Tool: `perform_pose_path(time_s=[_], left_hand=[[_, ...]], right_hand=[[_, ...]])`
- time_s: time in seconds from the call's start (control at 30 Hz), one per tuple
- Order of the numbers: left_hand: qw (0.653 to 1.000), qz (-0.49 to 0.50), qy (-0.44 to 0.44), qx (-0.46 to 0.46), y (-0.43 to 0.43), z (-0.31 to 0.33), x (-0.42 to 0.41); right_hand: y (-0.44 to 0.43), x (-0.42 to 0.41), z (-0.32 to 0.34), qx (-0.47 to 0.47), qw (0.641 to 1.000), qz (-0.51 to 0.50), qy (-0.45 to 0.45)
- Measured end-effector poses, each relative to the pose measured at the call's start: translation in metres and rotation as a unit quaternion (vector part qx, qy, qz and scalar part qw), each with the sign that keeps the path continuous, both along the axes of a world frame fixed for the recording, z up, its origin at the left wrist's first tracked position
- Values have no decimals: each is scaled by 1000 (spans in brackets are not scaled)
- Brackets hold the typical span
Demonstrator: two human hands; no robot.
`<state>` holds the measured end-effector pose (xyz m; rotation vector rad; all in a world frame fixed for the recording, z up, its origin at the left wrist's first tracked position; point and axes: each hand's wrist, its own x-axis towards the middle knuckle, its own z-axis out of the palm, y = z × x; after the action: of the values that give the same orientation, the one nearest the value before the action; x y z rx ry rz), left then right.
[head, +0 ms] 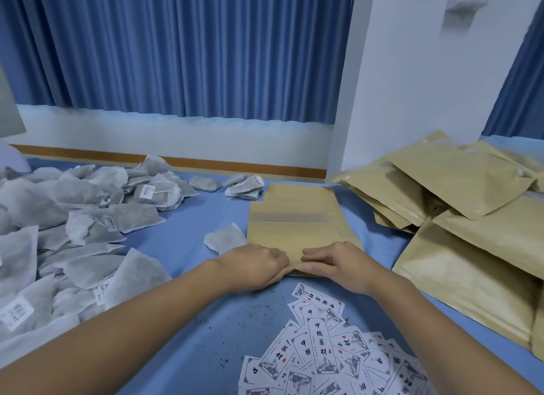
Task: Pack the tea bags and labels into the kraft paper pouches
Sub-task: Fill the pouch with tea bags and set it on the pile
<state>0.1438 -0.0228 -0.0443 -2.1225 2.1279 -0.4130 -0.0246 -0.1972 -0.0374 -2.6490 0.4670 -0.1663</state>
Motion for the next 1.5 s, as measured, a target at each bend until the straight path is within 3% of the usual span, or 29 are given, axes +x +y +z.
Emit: perform_pose_path(time_s=[0.1, 0.23, 0.3, 0.33, 0.4, 0.43, 0.5, 0.57, 0.6, 0.7, 0.77, 0.97, 1.13, 1.5], left_hand=[[1000, 7, 15, 17, 0, 7, 1], [999, 36, 34, 13, 3, 19, 0], [991, -17, 5, -135, 6, 17, -2], [970, -60, 1, -235, 7, 12, -6], [913, -99, 73, -388, 10, 1, -21], [892, -73, 152, -420, 11, -4, -32], [823, 48, 400, -400, 13, -14, -54], [679, 160, 653, -295, 10, -20, -67], [609, 185, 728, -256, 10, -20, -70], [499, 178, 810, -251, 8, -19, -68], [459, 167, 838, -244, 8, -18, -64], [457, 137, 857, -192, 13, -22, -56], [482, 109, 851, -181, 12, -26, -54], [489, 114, 843, -191, 11, -34, -50]], right_hand=[[8, -3, 0, -31, 999, 1, -17], [16, -2, -1, -165, 986, 16, 12], [20, 2, 1, -196, 981, -16, 1], [22, 4, 2, -211, 977, -36, -13], [26, 6, 2, -207, 974, -77, -55], [27, 7, 0, -188, 975, -93, -79], [30, 6, -6, -136, 975, -114, -131], [33, 6, -13, -83, 972, -120, -186], [34, 6, -17, -44, 969, -114, -214], [39, 5, -21, 84, 965, -56, -242], [43, 4, -22, 150, 965, 2, -213], [41, -3, -31, 272, 940, 78, -190], [36, -3, -36, 352, 911, 85, -197], [35, -7, -31, 380, 906, 28, -184]])
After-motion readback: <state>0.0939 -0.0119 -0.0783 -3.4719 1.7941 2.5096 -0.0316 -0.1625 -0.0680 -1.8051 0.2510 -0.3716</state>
